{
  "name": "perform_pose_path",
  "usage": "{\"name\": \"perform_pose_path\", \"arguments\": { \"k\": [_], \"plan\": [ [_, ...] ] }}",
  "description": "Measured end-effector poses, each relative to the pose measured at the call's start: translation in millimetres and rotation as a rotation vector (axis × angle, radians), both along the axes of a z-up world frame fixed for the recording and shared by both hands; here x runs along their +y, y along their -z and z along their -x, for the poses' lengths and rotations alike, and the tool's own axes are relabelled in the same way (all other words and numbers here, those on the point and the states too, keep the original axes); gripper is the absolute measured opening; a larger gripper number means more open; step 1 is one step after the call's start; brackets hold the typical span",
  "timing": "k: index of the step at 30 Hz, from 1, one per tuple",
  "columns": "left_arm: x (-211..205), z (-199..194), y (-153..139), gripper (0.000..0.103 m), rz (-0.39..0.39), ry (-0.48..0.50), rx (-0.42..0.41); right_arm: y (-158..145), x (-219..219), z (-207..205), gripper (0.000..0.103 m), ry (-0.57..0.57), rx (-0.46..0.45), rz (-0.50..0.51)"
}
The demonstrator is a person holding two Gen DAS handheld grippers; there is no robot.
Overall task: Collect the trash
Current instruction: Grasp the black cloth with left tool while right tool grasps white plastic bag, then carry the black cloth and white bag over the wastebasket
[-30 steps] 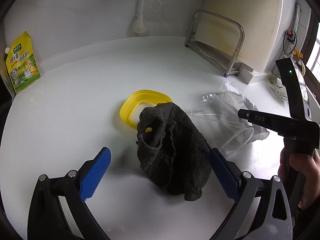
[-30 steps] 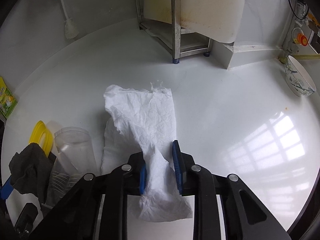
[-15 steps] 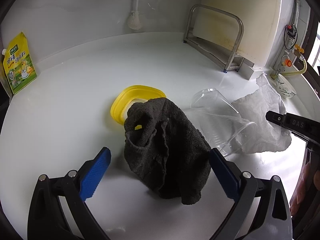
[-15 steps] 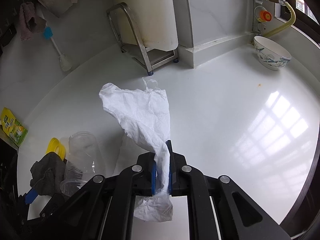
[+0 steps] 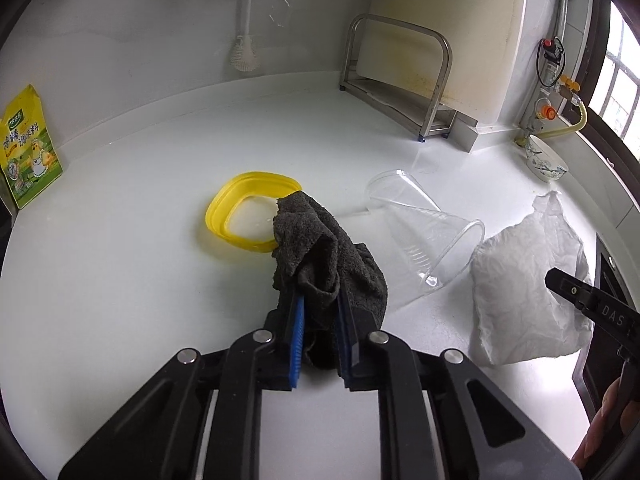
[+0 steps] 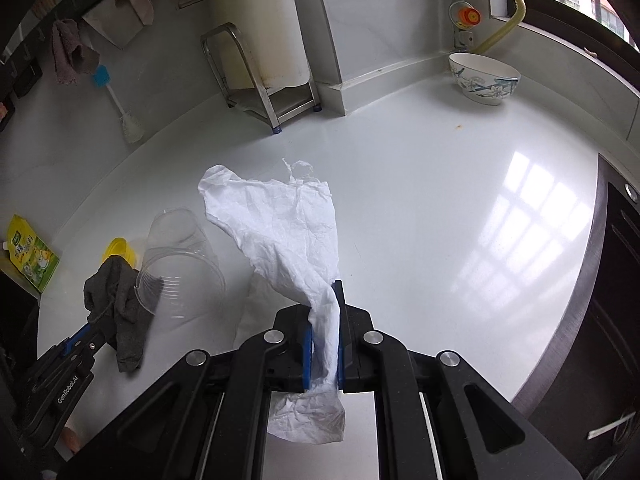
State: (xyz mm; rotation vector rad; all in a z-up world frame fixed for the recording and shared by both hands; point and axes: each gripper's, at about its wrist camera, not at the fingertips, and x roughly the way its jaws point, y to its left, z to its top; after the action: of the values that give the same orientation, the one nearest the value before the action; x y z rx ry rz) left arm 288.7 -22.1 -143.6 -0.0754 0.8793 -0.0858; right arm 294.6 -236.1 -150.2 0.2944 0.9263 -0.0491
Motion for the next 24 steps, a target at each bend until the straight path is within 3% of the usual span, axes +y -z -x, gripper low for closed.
{"name": "perform_pose_path", "arguments": {
  "k": [11,24],
  "plan": [
    [18,22,-21,0.010,0.002,-0.001,-0.052,-4,1,57,0.008,0.034,-0.013,-0.051],
    [14,72,-79,0.009,0.030,0.103,-0.131,-23,10,127,0.008,0.035,-0.025,-0.085]
  ]
}}
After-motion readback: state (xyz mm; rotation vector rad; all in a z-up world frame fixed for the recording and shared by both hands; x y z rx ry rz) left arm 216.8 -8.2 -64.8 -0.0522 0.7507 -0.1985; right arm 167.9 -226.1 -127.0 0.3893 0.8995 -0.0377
